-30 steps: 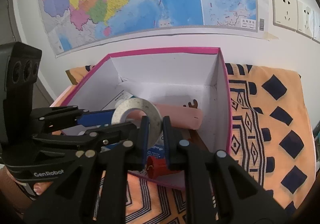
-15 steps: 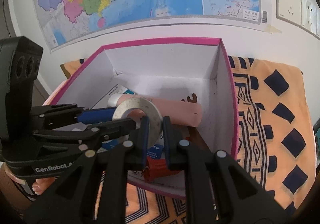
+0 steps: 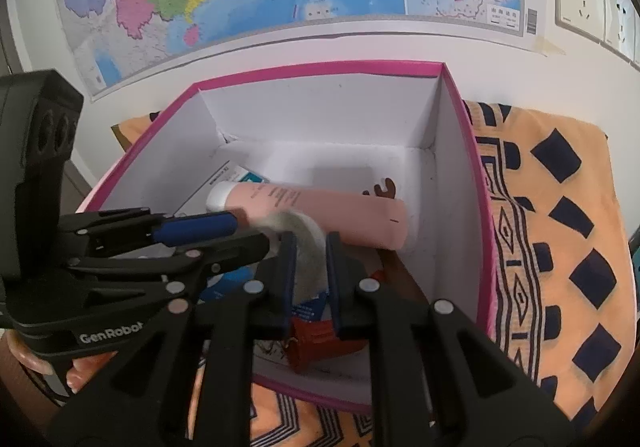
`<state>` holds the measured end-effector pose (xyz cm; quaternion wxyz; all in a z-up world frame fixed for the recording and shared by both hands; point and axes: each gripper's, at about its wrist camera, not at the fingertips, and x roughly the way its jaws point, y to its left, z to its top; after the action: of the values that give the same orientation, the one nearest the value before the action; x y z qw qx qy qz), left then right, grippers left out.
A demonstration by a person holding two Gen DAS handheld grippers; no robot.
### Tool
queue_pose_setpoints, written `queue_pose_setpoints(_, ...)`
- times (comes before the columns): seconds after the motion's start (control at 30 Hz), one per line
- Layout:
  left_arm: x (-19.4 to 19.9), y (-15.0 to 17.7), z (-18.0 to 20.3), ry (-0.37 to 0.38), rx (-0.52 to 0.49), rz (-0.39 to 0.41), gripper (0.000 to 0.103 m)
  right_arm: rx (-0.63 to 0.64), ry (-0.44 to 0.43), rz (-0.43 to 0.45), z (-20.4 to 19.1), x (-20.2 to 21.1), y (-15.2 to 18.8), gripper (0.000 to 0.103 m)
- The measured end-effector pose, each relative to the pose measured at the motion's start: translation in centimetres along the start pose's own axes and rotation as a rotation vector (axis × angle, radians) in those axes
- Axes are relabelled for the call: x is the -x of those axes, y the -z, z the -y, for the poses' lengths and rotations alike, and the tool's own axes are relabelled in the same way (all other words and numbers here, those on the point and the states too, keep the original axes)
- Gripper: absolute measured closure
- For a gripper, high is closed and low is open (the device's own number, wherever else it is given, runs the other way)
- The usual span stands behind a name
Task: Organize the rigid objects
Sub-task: 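Lower the tape roll into the box and open the right gripper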
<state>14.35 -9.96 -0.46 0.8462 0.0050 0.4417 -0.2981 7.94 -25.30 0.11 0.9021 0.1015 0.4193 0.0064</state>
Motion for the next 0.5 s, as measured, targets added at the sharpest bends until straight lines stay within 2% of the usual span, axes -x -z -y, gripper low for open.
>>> queue_pose_setpoints(0.1, -0.1, 0.0, -0.3, -0.009, 0.011, 0.003, 0.069, -0.002, 0.008, 0.001, 0.0, 0.0, -0.1, 0.087)
queue_pose_setpoints(0.17, 0.2, 0.2, -0.4, -0.018, 0.012, 0.016, 0.065, -0.005, 0.009, 0.003, 0.1, 0.0, -0.2, 0.087)
queue_pose_setpoints(0.23, 0.6, 0.4, -0.5, -0.025, 0.016, 0.032, 0.048, -0.008, 0.003, 0.01, 0.1, 0.2, -0.2, 0.086)
queue_pose_setpoints(0.3, 1.1, 0.6, -0.5, -0.062, 0.022, 0.056, 0.037, -0.014, -0.006, 0.014, 0.1, 0.4, -0.1, 0.084)
queue_pose_setpoints(0.4, 2.1, 1.1, -1.1, -0.066, 0.051, 0.08, 0.02, -0.025, -0.01, 0.04, 0.3, 1.3, 0.2, 0.074)
queue_pose_setpoints(0.5, 3.8, 2.1, -1.3, -0.087, 0.061, 0.127, 0.017, -0.014, -0.02, 0.085, 0.0, 2.8, 0.8, 0.059)
